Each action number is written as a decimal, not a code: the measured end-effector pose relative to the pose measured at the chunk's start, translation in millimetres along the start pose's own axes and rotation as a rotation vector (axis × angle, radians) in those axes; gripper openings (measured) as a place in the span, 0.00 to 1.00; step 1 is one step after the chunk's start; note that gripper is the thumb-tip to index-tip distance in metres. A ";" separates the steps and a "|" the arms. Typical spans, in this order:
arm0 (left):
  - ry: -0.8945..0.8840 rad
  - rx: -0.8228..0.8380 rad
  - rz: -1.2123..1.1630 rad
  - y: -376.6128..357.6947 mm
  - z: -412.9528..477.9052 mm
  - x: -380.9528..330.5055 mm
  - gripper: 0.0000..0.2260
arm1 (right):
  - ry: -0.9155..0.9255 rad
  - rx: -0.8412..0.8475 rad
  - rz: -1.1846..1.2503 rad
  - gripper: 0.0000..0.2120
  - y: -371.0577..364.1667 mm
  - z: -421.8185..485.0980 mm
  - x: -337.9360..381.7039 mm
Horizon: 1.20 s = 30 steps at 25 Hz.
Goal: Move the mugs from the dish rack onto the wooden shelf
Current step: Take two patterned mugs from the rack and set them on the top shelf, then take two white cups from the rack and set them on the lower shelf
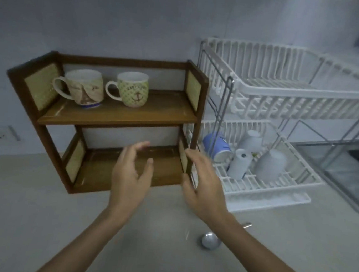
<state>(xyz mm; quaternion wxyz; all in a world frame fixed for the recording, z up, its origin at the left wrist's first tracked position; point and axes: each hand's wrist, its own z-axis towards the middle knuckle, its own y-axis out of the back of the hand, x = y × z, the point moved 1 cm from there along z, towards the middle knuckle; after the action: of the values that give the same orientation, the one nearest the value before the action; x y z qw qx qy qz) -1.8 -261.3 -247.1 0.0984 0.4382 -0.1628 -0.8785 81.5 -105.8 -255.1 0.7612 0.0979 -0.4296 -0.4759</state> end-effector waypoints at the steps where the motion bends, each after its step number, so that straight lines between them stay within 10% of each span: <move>1: -0.103 0.063 -0.005 -12.4 -20.2 -8.8 0.15 | 0.012 -0.031 -0.042 0.20 16.5 -14.7 -16.1; 4: -0.390 0.260 -0.063 -56.8 -52.8 -31.2 0.09 | -0.036 -0.037 -0.175 0.15 62.9 -31.4 -66.9; 9: -0.190 0.508 -0.109 -143.6 -43.9 -63.8 0.11 | -0.208 0.162 -0.423 0.14 119.8 -12.1 -159.6; 12: -0.299 0.652 0.167 -190.6 -29.9 -72.6 0.13 | -0.192 0.473 -0.793 0.21 133.4 16.0 -210.0; 16: -0.892 0.621 0.999 -257.4 -3.6 -75.8 0.21 | 0.266 0.872 -1.384 0.31 142.4 44.2 -256.3; 21: -1.054 0.813 1.698 -313.1 7.2 -56.5 0.29 | 0.598 0.896 -1.637 0.34 128.6 46.7 -287.6; 30: -1.134 0.716 1.824 -322.5 20.5 -46.9 0.25 | 0.702 0.853 -1.568 0.26 127.9 70.7 -301.2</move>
<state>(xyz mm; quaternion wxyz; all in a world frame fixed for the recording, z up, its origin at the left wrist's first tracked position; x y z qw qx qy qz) 0.0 56.8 -321.0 0.4832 -0.3026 -0.6849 -0.4537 56.9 223.6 -309.5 0.2119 0.7635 -0.1264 -0.5968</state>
